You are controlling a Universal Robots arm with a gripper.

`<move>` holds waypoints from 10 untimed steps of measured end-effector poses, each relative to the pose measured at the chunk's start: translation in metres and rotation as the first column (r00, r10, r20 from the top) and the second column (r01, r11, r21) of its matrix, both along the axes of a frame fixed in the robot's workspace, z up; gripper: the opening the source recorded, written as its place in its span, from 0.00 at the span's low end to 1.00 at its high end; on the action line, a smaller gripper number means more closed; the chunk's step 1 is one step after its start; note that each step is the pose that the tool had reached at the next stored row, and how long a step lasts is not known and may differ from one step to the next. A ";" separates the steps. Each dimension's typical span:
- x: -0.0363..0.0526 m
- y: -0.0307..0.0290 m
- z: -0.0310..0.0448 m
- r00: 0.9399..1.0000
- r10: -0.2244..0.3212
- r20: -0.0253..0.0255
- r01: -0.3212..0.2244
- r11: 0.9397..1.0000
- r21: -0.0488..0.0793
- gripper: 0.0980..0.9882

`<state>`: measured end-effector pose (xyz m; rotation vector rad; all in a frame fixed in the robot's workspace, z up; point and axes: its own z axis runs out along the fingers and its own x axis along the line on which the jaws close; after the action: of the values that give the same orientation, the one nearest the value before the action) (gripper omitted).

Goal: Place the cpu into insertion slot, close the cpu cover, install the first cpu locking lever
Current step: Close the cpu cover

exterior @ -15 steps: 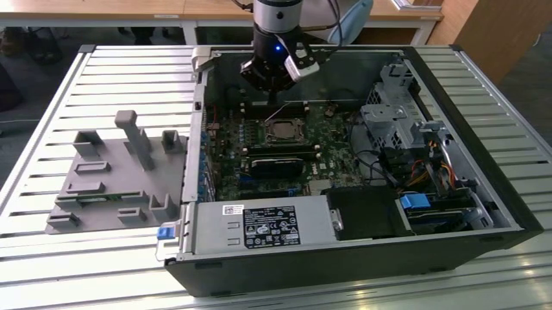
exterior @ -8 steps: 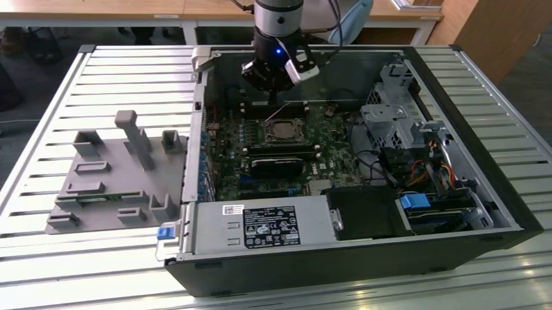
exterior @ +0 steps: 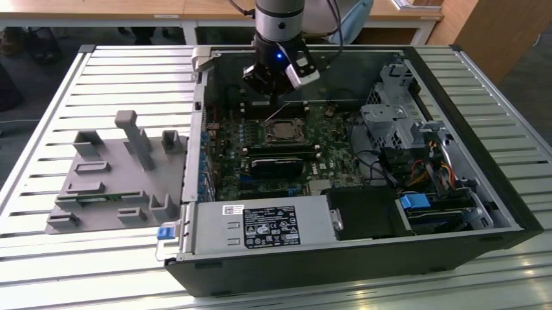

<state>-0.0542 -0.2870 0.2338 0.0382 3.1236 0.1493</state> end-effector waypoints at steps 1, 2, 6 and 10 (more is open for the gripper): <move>0.0004 -0.0011 -0.0008 1.000 0.000 0.000 0.000 1.000 0.002 0.01; 0.0008 -0.0025 -0.0014 1.000 0.000 0.000 0.000 1.000 0.004 0.01; 0.0027 -0.0054 -0.0035 1.000 0.000 0.000 0.000 1.000 0.010 0.01; 0.0069 -0.0055 -0.0049 1.000 0.000 0.000 0.000 1.000 0.010 0.01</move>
<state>-0.0473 -0.2925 0.2289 0.0382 3.1228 0.1647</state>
